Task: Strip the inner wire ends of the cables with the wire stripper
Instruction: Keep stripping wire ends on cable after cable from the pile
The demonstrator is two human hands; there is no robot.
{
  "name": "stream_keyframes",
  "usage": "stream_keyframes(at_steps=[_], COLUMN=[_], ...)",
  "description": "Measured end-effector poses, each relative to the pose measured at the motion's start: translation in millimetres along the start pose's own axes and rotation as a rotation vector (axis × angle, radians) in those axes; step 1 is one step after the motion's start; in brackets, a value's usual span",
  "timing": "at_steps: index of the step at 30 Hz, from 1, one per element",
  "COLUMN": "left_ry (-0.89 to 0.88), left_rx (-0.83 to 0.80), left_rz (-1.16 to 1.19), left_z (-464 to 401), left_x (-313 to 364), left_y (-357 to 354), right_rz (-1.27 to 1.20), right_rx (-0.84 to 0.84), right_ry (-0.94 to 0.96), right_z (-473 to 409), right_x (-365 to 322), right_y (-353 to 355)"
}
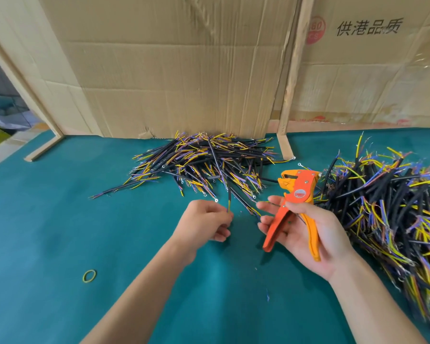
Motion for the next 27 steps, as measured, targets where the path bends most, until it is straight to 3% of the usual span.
stream_keyframes(at_steps=[5, 10, 27], left_ry=[-0.165, -0.189, -0.29], left_rx=[-0.065, -0.117, -0.031], left_rz=[-0.149, -0.16, -0.219], left_z=[32, 50, 63], left_x=[-9, -19, -38], left_y=[-12, -9, 1], right_rz=[0.093, 0.135, 0.066], right_rx=[-0.114, -0.214, -0.171], right_ry=[-0.064, -0.029, 0.085], right_z=[-1, 1, 0], right_x=[14, 16, -4], right_y=[-10, -18, -7])
Point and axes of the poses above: each hand's wrist, its own z-axis away from the middle knuckle, its own y-axis out of the back of the hand, x = y × z, the point moved 7 cm from there along -z, towards the middle knuckle, and after that the axes turned 3 degrees about -z, right-handed, at the moved point
